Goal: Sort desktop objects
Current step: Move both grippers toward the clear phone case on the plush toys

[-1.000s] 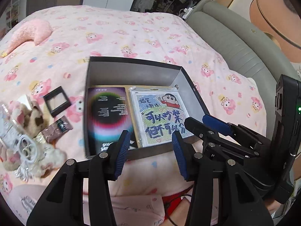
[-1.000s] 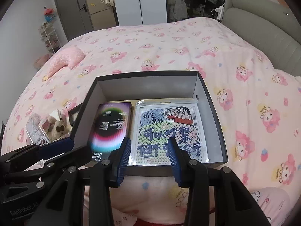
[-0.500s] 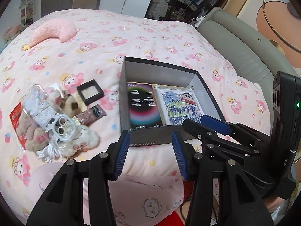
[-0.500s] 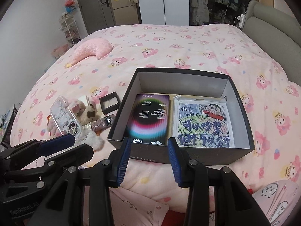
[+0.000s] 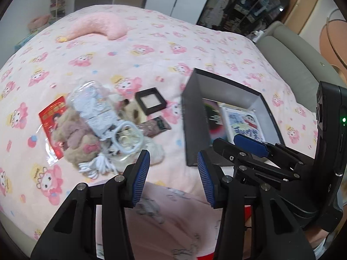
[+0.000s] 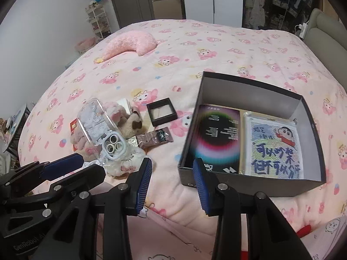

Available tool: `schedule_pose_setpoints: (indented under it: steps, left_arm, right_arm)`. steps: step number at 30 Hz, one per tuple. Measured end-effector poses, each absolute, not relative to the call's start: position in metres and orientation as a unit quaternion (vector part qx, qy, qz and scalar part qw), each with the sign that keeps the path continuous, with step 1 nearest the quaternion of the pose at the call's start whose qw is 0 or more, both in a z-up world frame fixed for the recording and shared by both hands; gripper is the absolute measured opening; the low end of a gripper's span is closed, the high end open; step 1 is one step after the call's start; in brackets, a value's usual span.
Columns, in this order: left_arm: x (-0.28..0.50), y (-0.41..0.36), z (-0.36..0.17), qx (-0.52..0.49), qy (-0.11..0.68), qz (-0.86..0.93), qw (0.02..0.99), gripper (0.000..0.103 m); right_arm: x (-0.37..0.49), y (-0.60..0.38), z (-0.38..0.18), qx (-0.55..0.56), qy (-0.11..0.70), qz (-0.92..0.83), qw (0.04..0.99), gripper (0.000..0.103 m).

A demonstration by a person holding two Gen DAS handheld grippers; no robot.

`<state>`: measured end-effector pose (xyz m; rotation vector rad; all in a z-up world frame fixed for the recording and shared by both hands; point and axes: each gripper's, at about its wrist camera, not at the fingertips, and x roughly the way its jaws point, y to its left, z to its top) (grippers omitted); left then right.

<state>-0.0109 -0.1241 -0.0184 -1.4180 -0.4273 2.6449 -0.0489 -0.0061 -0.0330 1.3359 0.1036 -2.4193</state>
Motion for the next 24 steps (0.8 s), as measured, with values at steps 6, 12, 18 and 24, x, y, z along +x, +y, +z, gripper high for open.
schedule_pose_setpoints:
  steps: [6, 12, 18, 24]
  left_arm:
    - [-0.012, -0.166, -0.031, -0.461, -0.173, 0.870, 0.025, 0.044]
    - [-0.018, -0.207, -0.055, -0.464, -0.210, 0.860, -0.007, 0.048]
    - [-0.034, -0.240, -0.080, -0.467, -0.244, 0.849, -0.019, 0.047]
    - [-0.058, -0.257, -0.074, -0.444, -0.209, 0.868, -0.070, 0.047]
  right_arm:
    - [-0.057, -0.051, -0.040, 0.474, 0.058, -0.850, 0.221, 0.033]
    - [-0.076, -0.073, -0.074, 0.531, 0.006, -0.803, 0.270, 0.035]
    - [-0.089, -0.078, -0.109, 0.575, -0.002, -0.779, 0.249, 0.035]
    - [-0.095, -0.089, -0.125, 0.608, -0.019, -0.747, 0.268, 0.039]
